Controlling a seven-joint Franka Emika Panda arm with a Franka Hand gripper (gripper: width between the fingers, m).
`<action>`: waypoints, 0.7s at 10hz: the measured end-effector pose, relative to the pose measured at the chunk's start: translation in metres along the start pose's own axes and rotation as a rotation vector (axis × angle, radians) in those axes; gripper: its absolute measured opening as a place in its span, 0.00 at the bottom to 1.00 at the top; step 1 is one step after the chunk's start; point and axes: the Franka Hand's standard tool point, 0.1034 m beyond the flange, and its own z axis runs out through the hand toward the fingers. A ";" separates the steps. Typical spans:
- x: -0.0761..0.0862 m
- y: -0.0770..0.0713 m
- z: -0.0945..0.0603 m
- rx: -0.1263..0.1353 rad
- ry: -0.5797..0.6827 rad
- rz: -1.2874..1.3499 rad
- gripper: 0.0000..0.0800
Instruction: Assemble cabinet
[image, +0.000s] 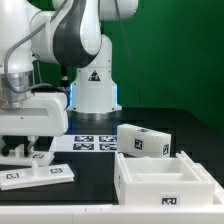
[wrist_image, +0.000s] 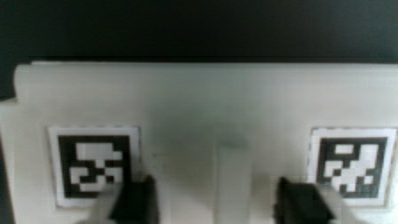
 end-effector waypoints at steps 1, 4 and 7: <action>0.001 -0.001 -0.001 0.000 0.002 0.020 0.27; 0.006 -0.042 -0.027 0.026 0.032 0.271 0.08; 0.019 -0.102 -0.059 0.073 0.029 0.563 0.08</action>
Offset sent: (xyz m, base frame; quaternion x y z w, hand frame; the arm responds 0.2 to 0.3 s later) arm -0.0043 0.0353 0.0385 0.0067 0.0052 0.2191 0.9757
